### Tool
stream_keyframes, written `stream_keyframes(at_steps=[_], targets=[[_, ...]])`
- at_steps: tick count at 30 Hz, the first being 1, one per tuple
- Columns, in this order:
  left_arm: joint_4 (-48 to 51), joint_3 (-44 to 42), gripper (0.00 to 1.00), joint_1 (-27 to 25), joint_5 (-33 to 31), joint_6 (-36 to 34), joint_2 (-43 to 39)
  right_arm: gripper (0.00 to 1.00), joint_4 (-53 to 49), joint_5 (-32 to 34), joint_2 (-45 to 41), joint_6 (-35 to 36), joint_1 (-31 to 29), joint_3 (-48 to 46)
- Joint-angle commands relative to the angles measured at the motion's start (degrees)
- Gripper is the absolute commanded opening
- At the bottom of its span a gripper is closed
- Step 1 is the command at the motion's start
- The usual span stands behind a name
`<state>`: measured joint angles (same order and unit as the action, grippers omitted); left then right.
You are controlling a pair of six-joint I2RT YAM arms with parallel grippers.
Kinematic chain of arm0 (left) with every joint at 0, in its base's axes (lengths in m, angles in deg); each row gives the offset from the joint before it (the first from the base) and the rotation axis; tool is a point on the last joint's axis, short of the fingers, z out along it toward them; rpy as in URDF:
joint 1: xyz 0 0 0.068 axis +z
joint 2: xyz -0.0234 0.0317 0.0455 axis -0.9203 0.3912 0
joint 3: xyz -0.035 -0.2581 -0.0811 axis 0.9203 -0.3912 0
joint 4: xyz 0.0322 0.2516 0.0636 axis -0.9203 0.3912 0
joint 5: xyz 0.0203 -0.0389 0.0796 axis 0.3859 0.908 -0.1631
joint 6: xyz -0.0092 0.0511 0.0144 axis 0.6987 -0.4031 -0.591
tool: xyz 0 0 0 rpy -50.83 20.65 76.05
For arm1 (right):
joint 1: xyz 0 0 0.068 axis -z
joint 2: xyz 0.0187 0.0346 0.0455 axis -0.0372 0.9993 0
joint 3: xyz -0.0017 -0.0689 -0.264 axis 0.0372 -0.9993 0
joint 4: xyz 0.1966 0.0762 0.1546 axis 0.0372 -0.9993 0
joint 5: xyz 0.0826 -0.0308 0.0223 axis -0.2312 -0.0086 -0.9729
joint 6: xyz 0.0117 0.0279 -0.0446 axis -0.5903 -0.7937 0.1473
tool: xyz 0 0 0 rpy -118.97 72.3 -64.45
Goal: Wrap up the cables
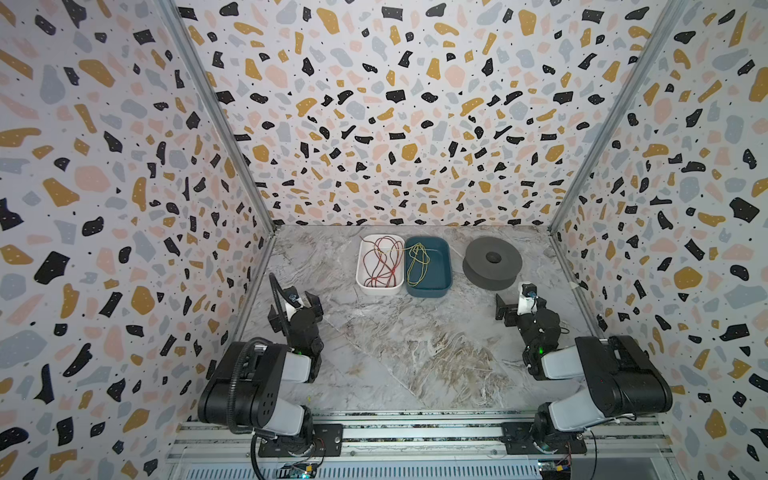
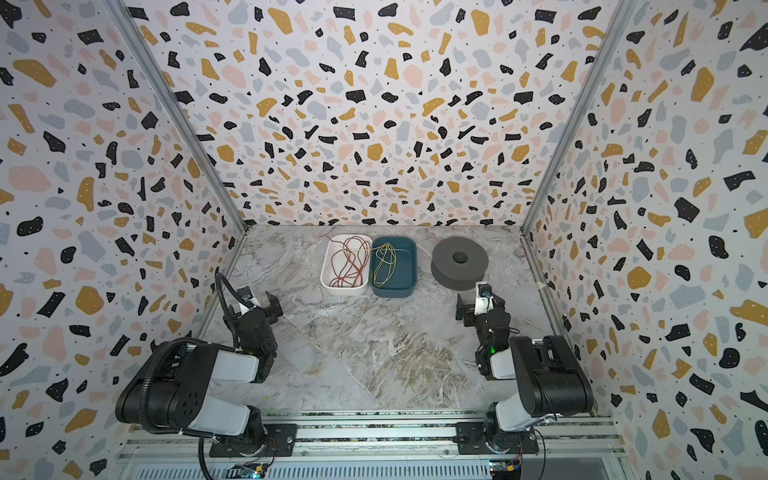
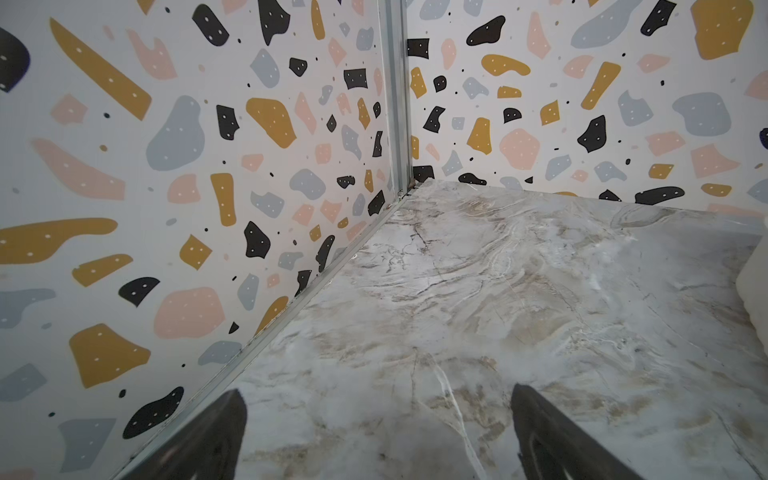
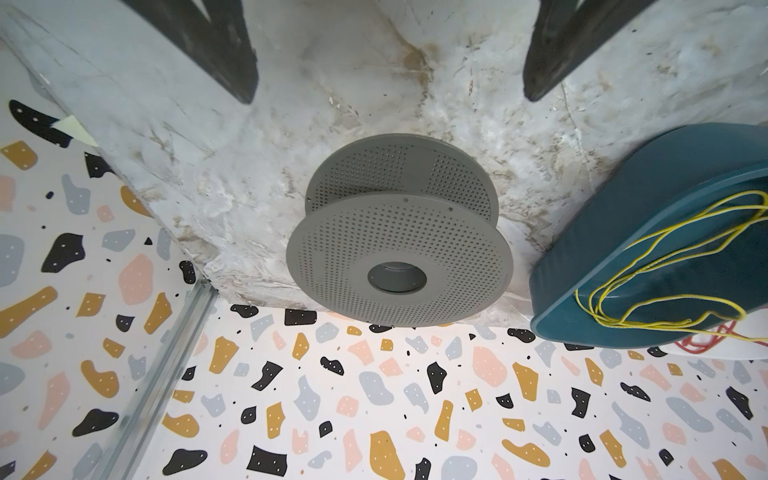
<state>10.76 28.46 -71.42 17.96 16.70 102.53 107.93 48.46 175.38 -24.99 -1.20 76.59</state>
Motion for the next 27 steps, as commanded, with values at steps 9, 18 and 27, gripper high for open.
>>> stream_keyframes(at_steps=[9,18,27], targets=[[-2.2,0.3,0.99,0.3,-0.7,0.3,-0.4,0.99,-0.2,-0.2,-0.8,0.0,0.3,1.0],[-2.2,0.3,1.0,0.3,-0.7,0.3,-0.5,0.99,-0.5,0.2,-0.7,0.4,-0.1,1.2],[-2.3,0.2,0.99,0.3,-0.7,0.3,-0.5,0.99,-0.5,0.7,-0.7,0.5,-0.4,1.2]])
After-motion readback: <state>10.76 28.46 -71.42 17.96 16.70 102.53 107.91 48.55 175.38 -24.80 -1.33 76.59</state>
